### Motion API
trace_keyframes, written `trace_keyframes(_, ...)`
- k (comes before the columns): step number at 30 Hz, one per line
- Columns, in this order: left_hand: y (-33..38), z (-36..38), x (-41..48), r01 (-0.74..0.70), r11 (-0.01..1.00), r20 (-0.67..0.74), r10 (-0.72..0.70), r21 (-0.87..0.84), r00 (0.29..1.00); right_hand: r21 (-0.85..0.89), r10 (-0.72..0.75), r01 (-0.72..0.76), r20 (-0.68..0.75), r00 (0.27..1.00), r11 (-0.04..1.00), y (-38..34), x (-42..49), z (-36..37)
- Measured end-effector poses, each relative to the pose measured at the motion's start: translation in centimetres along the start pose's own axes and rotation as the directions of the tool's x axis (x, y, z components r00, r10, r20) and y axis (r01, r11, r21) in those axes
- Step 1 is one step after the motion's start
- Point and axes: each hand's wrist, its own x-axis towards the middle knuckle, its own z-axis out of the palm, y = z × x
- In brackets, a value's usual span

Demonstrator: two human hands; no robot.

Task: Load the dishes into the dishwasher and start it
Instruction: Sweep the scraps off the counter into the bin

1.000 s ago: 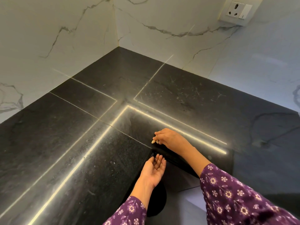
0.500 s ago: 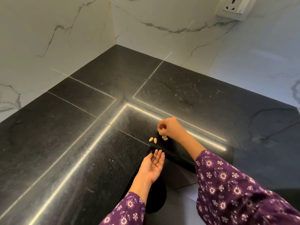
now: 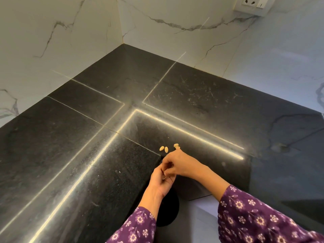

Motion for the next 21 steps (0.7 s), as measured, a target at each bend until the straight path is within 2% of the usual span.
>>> trace_keyframes(2, 0.0, 0.1, 0.0, -0.004, 0.999, -0.007, 0.003, -0.033, 1.0, 0.006, -0.023, 0.024, -0.06, 0.998, 1.0, 0.2, 0.1, 0.0)
trace_keyframes(5, 0.0, 0.2, 0.4, -0.016, 0.989, -0.084, 0.004, -0.144, 0.996, -0.021, -0.082, 0.08, -0.345, 0.935, 0.997, 1.0, 1.3, -0.7)
trace_keyframes(6, -0.1, 0.2, 0.7, -0.026, 0.988, -0.122, 0.007, -0.151, 0.992, -0.064, -0.074, 0.055, -0.363, 0.929, 0.996, 1.2, 1.9, -1.1)
trace_keyframes(8, -0.5, 0.0, 1.3, -0.067, 0.987, -0.179, 0.041, -0.145, 0.983, -0.193, -0.015, -0.032, -0.234, 0.972, 0.981, 1.4, 3.1, -1.5)
trace_keyframes(10, -0.8, 0.0, 1.7, -0.117, 0.982, -0.201, 0.086, -0.147, 0.976, -0.391, -0.012, -0.029, -0.103, 0.995, 0.92, 1.4, 4.0, -1.0)
trace_keyframes(11, -0.9, 0.0, 1.7, -0.132, 0.98, -0.206, 0.1, -0.149, 0.973, -0.453, -0.039, -0.008, -0.095, 0.995, 0.891, 1.5, 4.1, -0.6)
trace_keyframes(14, -0.6, 0.1, 1.7, -0.126, 0.982, -0.209, 0.094, -0.144, 0.973, -0.449, -0.095, -0.014, -0.219, 0.971, 0.894, 1.8, 3.4, 0.4)
trace_keyframes(17, -0.6, -0.1, 1.8, -0.13, 0.982, -0.2, 0.101, -0.139, 0.975, -0.479, -0.151, -0.004, -0.285, 0.947, 0.878, 1.7, 2.5, 1.4)
trace_keyframes(21, -1.0, -0.2, 2.8, -0.219, 0.968, -0.149, 0.201, -0.119, 0.968, -0.556, -0.22, 0.005, -0.32, 0.922, 0.831, 1.4, 2.0, 2.4)
